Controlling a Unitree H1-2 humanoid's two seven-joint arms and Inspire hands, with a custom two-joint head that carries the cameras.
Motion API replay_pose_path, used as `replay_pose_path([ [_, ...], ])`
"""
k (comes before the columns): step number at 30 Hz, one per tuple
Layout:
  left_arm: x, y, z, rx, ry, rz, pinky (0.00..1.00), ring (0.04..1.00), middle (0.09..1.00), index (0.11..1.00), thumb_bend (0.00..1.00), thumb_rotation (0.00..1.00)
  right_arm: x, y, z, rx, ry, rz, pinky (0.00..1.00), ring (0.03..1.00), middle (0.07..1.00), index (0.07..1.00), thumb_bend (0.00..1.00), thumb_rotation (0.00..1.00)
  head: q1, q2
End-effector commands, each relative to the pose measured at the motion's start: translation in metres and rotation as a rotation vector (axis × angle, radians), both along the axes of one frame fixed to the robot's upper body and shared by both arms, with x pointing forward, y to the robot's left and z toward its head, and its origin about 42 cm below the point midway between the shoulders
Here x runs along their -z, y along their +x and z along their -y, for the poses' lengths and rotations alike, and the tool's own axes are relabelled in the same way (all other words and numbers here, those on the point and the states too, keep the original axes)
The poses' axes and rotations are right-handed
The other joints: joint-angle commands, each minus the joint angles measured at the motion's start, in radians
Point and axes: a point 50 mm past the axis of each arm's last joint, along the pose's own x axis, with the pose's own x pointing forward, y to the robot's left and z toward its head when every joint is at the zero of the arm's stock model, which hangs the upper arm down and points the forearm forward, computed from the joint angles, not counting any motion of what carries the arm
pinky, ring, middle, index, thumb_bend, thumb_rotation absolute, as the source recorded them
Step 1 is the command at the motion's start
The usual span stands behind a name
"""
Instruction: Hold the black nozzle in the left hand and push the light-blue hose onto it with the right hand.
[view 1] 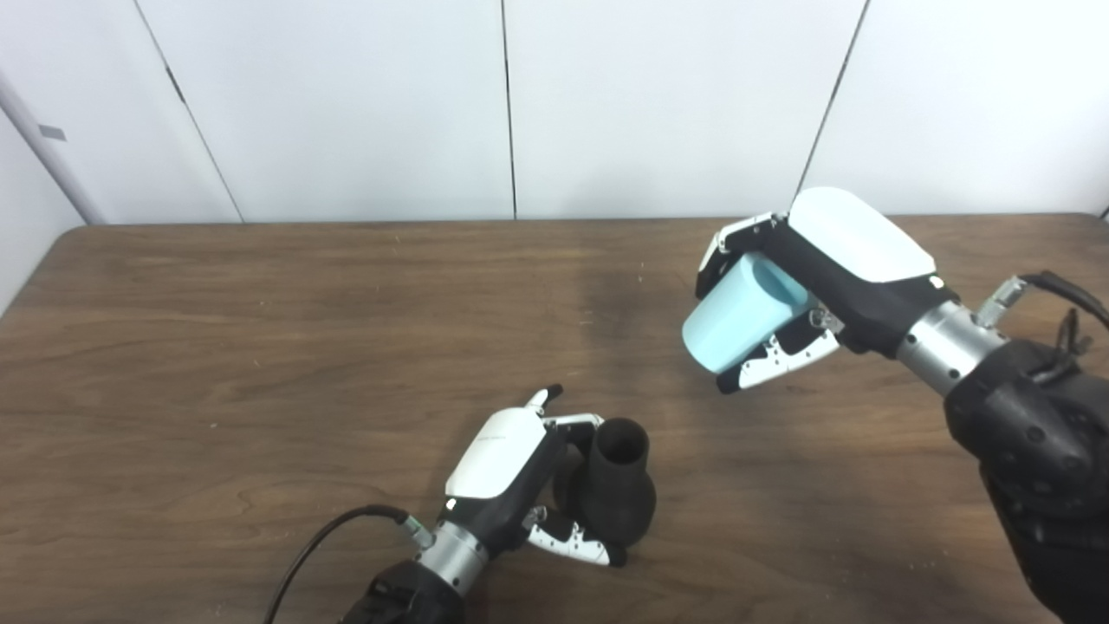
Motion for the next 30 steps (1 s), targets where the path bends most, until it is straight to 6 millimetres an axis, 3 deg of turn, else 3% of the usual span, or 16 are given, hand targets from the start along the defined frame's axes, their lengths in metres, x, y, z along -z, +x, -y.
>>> replay_pose_path([
  [1,0.029,-0.007,-0.030,-0.087,0.114,-0.139,1.00,0.603,0.461,0.503,0.52,0.00,-0.020,-0.005,-0.001,-0.005,0.010,0.079,0.36,0.427,0.488,0.491,0.50,0.00,0.001,0.001],
  [16,0.027,-0.007,-0.031,-0.103,0.119,-0.125,1.00,0.605,0.480,0.494,0.52,0.00,-0.024,-0.034,-0.008,-0.067,0.033,0.039,0.33,0.429,0.508,0.499,0.50,0.00,-0.014,0.022],
  [30,0.028,-0.007,-0.029,-0.100,0.126,-0.127,1.00,0.607,0.481,0.494,0.52,0.00,-0.007,-0.030,-0.020,-0.125,0.065,-0.033,0.31,0.431,0.518,0.512,0.50,0.00,-0.015,0.017],
])
